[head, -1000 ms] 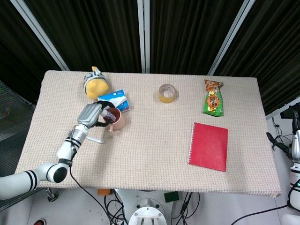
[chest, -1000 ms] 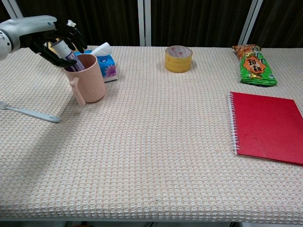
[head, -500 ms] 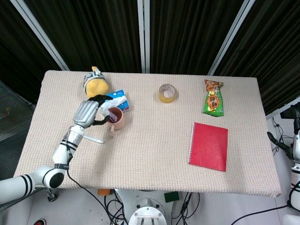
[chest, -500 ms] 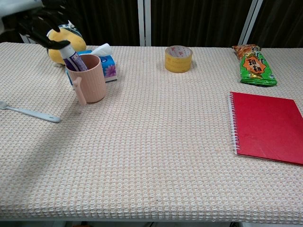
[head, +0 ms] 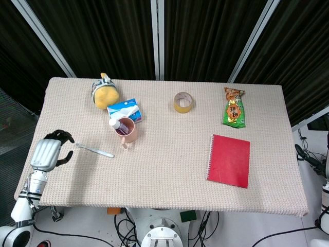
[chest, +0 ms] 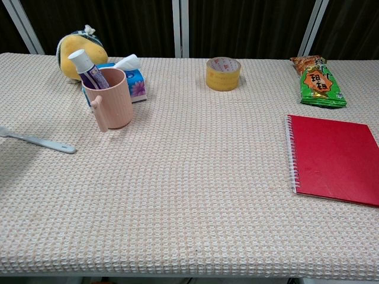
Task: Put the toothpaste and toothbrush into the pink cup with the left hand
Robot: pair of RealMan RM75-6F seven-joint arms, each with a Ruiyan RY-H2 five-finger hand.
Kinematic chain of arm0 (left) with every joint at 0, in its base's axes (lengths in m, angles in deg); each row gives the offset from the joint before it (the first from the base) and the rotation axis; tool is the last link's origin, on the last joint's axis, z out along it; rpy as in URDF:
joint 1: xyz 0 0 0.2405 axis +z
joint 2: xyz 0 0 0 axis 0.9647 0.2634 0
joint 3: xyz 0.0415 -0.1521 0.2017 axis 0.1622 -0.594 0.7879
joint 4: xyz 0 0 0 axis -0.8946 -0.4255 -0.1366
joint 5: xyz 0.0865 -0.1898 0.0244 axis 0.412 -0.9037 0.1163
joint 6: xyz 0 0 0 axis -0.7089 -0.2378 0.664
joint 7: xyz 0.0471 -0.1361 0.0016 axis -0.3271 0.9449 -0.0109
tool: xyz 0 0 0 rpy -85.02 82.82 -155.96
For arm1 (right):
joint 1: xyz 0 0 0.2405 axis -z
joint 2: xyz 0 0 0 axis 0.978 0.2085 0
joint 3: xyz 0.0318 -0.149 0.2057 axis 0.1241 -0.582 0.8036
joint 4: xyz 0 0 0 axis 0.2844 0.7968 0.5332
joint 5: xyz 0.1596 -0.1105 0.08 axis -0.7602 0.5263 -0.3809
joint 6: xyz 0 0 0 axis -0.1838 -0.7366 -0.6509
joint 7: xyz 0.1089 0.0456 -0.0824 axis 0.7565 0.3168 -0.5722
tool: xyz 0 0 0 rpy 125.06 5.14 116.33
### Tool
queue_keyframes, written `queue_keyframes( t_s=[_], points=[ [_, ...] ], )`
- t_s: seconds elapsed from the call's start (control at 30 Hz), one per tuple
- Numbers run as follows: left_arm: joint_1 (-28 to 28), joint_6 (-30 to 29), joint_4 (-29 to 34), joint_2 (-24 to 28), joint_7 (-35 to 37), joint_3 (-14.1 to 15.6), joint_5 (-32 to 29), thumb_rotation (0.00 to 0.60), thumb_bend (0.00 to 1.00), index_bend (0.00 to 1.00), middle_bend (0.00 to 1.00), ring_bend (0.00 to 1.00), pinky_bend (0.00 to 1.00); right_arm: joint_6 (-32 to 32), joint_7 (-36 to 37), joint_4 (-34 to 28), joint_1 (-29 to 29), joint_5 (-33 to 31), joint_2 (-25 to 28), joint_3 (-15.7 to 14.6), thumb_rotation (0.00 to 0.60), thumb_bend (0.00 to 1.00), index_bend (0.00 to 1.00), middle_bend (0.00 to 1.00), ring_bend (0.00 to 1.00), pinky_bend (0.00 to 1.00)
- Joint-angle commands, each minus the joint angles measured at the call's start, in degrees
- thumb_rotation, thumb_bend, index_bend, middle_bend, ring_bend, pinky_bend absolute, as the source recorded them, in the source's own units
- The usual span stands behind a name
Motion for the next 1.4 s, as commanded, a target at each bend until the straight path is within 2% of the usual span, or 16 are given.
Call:
queue_keyframes(
  t_s=[0.03, 0.2, 0.33, 0.47, 0.63, 0.83, 1.1, 1.4],
  points=[
    [1.3, -1.2, -5.3, -4.7, 0.6, 2.3, 4.8, 0.6, 0.32, 0.42, 0.31, 0.21, 0.32, -0.5, -1.6, -1.7, 0.1, 1.0, 0.3, -0.4, 0.6, 0.43, 0.0, 0.0, 0.0, 0.0],
    [0.6, -0.5, -10.6, -10.2, -0.4, 2.8, 8.7, 0.6, 0.32, 0.39, 0.31, 0.21, 0.32, -1.6, -3.9, -4.0, 0.4, 2.1, 0.7, -0.8, 0.6, 0.43, 0.0, 0.0, 0.0, 0.0],
    [-0.9, 3.9, -12.8, -12.7, -1.0, 2.6, 8.2, 0.6, 0.32, 0.35, 0.28, 0.2, 0.32, -1.5, -4.9, -5.1, 0.8, 2.0, 1.1, -1.2, 0.6, 0.43, 0.0, 0.0, 0.0, 0.0],
    [-2.9, 7.7, -15.7, -14.2, -2.3, 1.8, 7.9, 0.6, 0.32, 0.29, 0.22, 0.12, 0.28, -1.3, -5.2, -5.2, 1.1, 1.7, 1.1, -1.5, 0.6, 0.43, 0.0, 0.0, 0.0, 0.0],
    [-4.7, 10.6, -19.4, -16.5, -3.7, 0.0, 6.5, 0.6, 0.32, 0.28, 0.19, 0.1, 0.25, -1.1, -4.6, -4.2, 1.2, 1.3, 0.7, -1.5, 0.6, 0.43, 0.0, 0.0, 0.0, 0.0],
    [-6.5, 15.1, -23.8, -18.6, -8.1, -0.6, 4.5, 0.6, 0.32, 0.35, 0.17, 0.09, 0.22, -1.4, -3.6, -3.1, 1.4, 1.6, 0.5, -1.6, 0.6, 0.43, 0.0, 0.0, 0.0, 0.0],
    [-6.4, 13.2, -26.6, -20.0, -6.4, -0.8, 6.0, 0.6, 0.32, 0.46, 0.17, 0.09, 0.22, -1.2, -2.0, -1.2, 1.7, 1.2, -0.1, -1.8, 0.6, 0.44, 0.0, 0.0, 0.0, 0.0],
    [-6.9, 13.8, -29.2, -21.2, -6.2, -0.7, 6.7, 0.6, 0.32, 0.47, 0.18, 0.09, 0.22, -0.7, -2.1, -0.2, 1.5, 1.2, -0.8, -1.8, 0.6, 0.44, 0.0, 0.0, 0.0, 0.0]
  ],
)
